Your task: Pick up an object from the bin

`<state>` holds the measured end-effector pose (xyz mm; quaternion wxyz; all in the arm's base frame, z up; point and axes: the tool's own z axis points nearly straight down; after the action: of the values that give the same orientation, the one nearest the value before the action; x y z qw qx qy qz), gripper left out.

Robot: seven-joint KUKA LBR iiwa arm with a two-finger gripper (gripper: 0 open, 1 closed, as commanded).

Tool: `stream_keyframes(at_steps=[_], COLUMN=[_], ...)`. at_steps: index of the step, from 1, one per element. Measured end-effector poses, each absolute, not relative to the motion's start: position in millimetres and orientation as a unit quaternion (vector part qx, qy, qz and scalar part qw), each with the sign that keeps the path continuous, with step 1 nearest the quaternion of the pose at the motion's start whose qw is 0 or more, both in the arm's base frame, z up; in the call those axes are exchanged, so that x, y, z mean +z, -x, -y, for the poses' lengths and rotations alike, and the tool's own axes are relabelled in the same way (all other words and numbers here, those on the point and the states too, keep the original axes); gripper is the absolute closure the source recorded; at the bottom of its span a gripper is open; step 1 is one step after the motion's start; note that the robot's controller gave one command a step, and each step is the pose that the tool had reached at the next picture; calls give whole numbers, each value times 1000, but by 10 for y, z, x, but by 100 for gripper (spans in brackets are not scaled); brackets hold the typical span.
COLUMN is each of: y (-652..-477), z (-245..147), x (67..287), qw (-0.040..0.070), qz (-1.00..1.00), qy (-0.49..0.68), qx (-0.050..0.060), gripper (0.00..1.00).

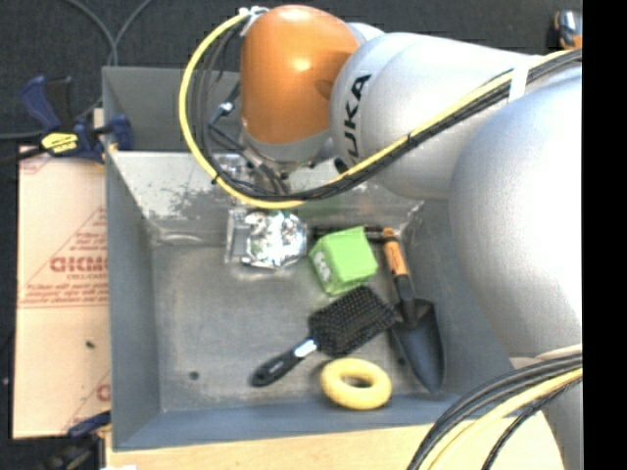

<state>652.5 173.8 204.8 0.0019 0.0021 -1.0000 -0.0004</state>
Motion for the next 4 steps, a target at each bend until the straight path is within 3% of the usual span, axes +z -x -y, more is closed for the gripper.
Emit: stream_keyframes(at_steps=[1,2,3,4], y=[-6530,-6536,-6511,-6550], z=[-1725,-962,-922,-737], x=[2097,918,1619,997], qw=[-1,-4,-6,1], qz=[1000,990,970,956], qy=[0,-138,-244,-293], qx=[-1,-1,-1,0], gripper=[0,0,0,0])
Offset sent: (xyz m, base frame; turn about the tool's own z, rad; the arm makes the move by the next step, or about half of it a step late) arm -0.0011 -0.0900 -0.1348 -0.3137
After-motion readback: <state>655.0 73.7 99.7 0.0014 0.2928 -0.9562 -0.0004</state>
